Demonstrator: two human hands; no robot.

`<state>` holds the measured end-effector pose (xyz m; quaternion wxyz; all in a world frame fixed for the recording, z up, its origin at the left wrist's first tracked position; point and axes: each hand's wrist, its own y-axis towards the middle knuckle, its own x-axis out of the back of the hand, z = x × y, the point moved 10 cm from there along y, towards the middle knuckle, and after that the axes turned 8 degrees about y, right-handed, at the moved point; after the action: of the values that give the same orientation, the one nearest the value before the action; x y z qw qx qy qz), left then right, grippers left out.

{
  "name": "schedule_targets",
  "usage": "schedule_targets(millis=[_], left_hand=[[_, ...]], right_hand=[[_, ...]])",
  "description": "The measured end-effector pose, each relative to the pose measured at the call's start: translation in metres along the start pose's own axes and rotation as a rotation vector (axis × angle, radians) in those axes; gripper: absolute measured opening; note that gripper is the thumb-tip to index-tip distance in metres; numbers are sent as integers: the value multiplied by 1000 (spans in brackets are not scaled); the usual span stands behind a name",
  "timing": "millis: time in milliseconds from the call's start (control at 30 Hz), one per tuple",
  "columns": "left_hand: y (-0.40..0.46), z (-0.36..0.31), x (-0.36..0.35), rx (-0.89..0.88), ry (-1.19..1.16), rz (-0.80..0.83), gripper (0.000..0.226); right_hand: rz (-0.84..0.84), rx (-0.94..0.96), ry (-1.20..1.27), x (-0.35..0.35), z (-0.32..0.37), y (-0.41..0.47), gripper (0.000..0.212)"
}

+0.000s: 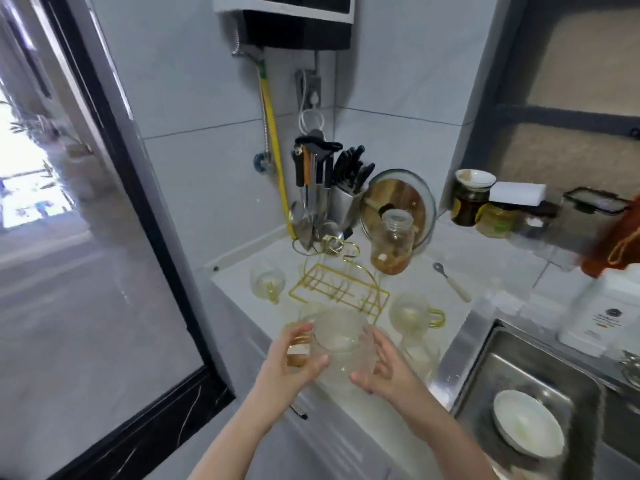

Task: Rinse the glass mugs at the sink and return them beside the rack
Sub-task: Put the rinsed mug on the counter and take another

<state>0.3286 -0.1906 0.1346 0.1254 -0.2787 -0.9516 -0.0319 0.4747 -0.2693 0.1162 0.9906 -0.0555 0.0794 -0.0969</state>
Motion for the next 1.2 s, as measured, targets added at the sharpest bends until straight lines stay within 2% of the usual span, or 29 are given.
schedule_targets(millis=[100,267,400,567,633,667,733,767,833,900,1067,1133,1200], left_hand=[[10,16,57,17,-31,-55,54],[20,44,112,60,-83,-110,48],[40,47,132,95,-105,-114,50],[79,61,126,235,-138,-45,39],[99,64,126,238,-105,-39,41],[110,67,128,225,-90,-48,43],[133,76,135,187,-24,-103,48],[144,79,139,168,29,-141,51],[167,83,143,150,78,-201,41],[190,84,141,147,62,-231,31],[219,99,133,230,-34,-260,26],[223,102,126,266,-95,-203,29],[228,104,121,281,-78,-122,48]], right_hand=[[49,18,-18,-48,-6,28,85],[47,12,-6,-99,-10,56,92],[18,37,3,-114,-8,86,82],[-36,57,-19,-106,-7,127,91],[-28,89,-30,-102,-3,145,73],[-7,110,-46,-102,-1,153,66],[-11,111,-54,-96,-1,168,64],[-40,101,-64,-90,-3,177,66],[-89,95,-112,-76,-5,197,74],[-138,104,-169,-64,-3,217,72],[-251,108,-329,-53,-5,251,65],[-275,78,-384,-49,-10,260,60],[-289,34,-446,-46,-14,268,57]])
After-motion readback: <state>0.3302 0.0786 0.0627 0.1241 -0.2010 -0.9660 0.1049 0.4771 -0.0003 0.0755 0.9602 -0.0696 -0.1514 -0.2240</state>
